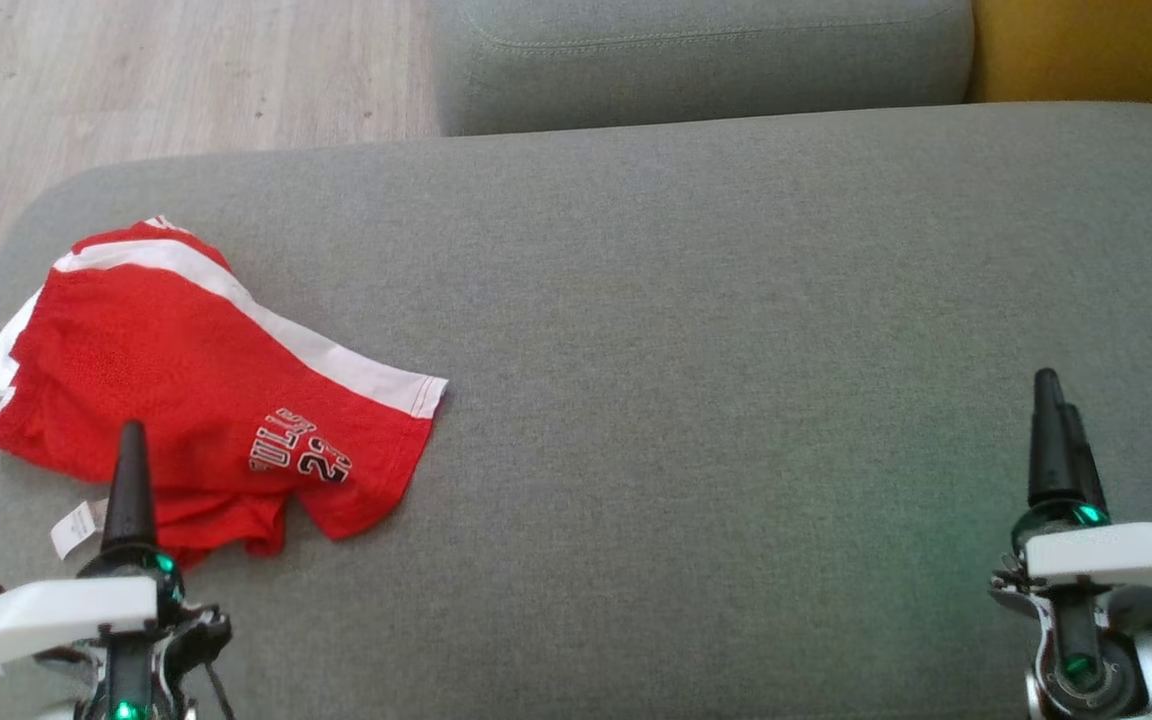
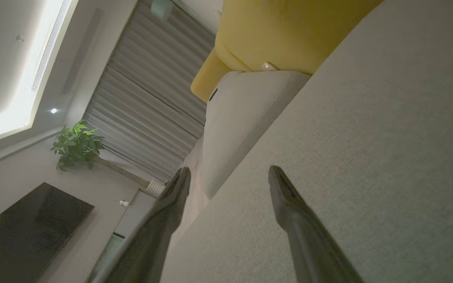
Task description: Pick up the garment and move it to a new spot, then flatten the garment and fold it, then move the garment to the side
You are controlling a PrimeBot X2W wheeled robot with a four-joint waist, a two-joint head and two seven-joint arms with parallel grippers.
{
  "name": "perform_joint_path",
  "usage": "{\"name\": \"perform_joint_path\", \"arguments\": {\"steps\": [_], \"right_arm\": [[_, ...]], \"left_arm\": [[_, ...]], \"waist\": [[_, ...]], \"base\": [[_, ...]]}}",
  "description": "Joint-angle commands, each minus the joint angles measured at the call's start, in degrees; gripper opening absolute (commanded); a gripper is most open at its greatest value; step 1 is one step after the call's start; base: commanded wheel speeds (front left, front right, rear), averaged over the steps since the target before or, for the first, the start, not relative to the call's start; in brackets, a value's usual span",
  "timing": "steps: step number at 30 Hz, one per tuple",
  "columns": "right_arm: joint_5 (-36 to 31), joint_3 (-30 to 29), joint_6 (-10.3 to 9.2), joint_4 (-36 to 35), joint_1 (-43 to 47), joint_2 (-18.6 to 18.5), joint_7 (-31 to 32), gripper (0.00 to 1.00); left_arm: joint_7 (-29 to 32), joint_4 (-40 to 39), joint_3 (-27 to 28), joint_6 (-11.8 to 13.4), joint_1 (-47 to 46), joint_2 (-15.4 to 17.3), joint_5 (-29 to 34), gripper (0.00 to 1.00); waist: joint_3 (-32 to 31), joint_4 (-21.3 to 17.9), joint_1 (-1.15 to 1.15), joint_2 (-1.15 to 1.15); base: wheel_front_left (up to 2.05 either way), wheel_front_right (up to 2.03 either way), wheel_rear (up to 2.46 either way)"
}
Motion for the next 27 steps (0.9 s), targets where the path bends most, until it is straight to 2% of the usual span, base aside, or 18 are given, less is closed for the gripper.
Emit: {"name": "perform_joint_path", "arguments": {"steps": [1, 27], "right_arm": [[-2.24, 0.91, -0.02, -2.69, -3.02, -0.32, -0.7, 1.0], [-24.95, 5.09, -0.03, -4.77, -3.48, -0.4, -5.09, 1.0]], "left_arm": [[-0.62, -2.94, 0.51, 0.23, -2.91, 0.73, 1.87, 1.0], [-5.05, -10.5, -8.4, 4.64, -1.63, 0.89, 31.16, 1.0]], "waist": [[0.05, -0.04, 0.0, 0.0], [0.66, 0.05, 0.0, 0.0]], "base": [[0.0, 0.0, 0.0], [0.0, 0.0, 0.0]]}}
